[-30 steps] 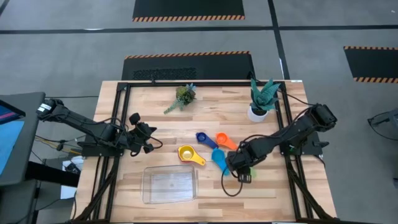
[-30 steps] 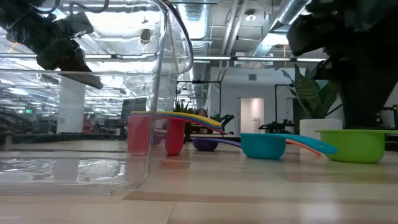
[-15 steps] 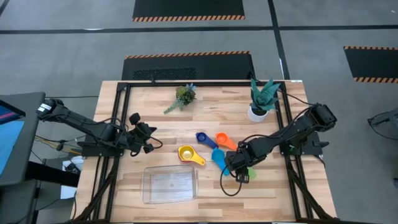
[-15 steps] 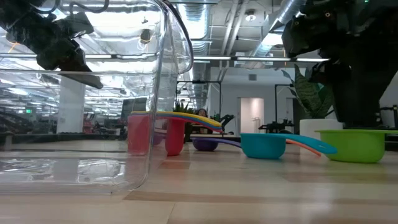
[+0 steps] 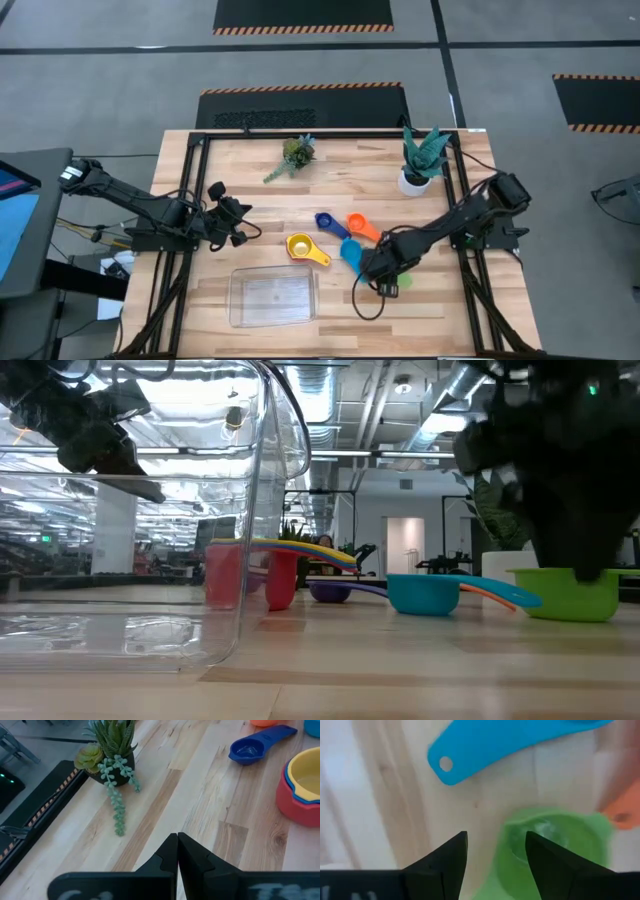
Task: Nest measuring cups in basket
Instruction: Stack the green measuring cup on the yellow measuring cup
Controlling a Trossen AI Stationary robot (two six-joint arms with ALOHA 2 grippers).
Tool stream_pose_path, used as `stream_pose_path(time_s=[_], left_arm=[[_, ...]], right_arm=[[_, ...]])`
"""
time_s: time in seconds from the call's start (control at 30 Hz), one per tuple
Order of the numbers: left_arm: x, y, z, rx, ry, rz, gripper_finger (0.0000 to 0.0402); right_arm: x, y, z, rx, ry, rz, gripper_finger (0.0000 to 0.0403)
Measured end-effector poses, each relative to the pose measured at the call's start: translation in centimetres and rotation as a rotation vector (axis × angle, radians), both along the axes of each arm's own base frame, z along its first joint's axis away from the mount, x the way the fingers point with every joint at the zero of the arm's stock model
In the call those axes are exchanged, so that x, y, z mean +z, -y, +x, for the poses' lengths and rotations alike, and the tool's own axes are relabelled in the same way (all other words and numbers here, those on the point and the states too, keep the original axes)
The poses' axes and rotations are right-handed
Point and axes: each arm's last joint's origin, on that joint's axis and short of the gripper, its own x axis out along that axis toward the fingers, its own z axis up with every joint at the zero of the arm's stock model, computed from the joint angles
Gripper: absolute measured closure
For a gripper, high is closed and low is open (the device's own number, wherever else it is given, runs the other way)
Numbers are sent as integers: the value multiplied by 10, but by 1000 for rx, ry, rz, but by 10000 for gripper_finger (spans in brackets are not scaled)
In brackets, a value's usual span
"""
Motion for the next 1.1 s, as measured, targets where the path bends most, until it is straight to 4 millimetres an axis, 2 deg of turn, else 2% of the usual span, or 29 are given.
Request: stream_pose_path(time_s=[0.17,0.3,0.4,0.47,0.6,0.63,0.9,1.1], left_arm=[[0,0,0,0,3,-1,401],[0,0,0,0,3,-1,401],[0,0,0,-1,6,-2,402],[1,0,1,0,9,-4,401],[1,0,1,-1,9,-4,401],[1,0,1,-1,9,-4,402],[1,0,1,-1,8,-3,401],[1,0,1,-10,1,8,402]], right_arm=[[-24,-3,4,-10,-75,-34,181],[-35,-4,7,-13,-99,-54,192],[-36,-6,12,-33,-93,-76,225],[-34,-7,15,-61,-90,-87,264],[-25,-9,20,-44,-90,-138,373],[-23,-9,19,-31,-107,-154,383],[20,-16,21,-23,-197,-258,387],[58,-6,39,24,-51,-495,387]])
